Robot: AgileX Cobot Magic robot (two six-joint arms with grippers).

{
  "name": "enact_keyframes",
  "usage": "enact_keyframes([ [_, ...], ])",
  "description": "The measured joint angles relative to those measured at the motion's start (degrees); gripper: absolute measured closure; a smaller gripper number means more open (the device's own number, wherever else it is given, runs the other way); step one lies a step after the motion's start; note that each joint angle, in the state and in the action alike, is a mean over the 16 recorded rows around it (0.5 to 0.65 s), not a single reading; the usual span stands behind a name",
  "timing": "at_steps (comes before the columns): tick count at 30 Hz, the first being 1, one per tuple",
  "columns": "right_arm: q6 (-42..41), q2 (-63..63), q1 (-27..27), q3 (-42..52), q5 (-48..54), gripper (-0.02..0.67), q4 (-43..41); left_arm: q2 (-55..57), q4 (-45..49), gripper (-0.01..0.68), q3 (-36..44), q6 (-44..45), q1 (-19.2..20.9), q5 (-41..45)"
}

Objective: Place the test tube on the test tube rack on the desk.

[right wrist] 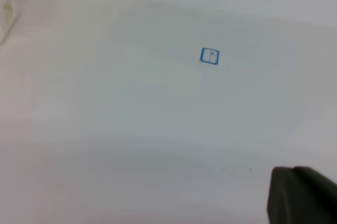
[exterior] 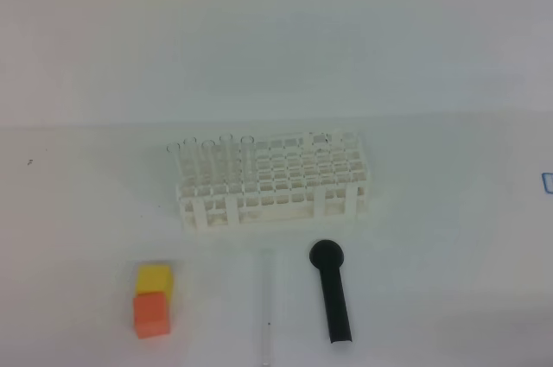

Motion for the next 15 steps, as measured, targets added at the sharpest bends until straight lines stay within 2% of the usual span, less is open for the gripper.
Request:
enact_keyframes([
  [4,0.0,0.0,0.0,0.0,0.0,0.650,0.0,0.0,1.2,0.674,-0.4,3.8,0.0,0.4],
  [15,0.0,0.0,0.0,0.0,0.0,0.650,0.0,0.0,4.6,0.674,-1.7,14.3,0.0,11.0],
])
